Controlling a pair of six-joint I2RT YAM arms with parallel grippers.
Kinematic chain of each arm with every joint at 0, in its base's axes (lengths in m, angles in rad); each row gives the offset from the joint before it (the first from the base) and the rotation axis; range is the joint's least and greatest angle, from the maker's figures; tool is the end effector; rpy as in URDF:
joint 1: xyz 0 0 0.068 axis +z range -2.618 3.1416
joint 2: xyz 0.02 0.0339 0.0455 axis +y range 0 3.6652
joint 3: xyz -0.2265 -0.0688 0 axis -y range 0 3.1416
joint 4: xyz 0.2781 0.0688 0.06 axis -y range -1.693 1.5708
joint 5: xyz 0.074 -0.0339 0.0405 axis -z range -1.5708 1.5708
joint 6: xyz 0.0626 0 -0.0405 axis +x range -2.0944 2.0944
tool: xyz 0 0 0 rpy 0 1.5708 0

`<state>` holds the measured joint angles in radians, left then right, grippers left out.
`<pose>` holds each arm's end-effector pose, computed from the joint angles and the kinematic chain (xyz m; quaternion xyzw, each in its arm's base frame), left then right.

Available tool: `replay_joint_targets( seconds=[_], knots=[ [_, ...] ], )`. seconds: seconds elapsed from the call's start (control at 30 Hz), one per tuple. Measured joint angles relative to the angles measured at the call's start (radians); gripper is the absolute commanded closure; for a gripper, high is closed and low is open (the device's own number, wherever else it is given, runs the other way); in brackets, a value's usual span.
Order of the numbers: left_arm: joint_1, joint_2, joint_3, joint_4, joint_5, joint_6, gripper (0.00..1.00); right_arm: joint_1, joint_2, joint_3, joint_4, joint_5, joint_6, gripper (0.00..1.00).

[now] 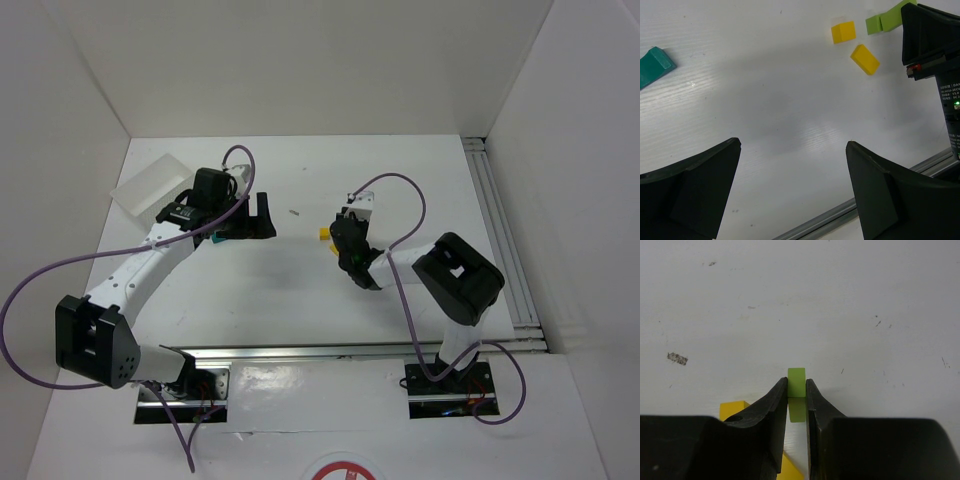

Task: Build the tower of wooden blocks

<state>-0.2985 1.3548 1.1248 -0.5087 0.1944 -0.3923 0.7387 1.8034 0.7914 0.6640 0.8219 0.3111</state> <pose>0.3367 -0.1163 0.2386 -0.0035 0.9112 -0.2197 0.3484 0.3119 0.2221 0.0901 0.0648 0.7822 -0.0194 0.6193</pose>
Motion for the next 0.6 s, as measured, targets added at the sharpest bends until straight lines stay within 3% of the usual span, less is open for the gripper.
replay_joint_targets(
  seconds=[0.6],
  knots=[
    [0.0, 0.011, 0.0, 0.0, 0.0, 0.0, 0.0, -0.026, -0.002, -0.06, 0.154, -0.056, -0.098, 0.99]
  ],
)
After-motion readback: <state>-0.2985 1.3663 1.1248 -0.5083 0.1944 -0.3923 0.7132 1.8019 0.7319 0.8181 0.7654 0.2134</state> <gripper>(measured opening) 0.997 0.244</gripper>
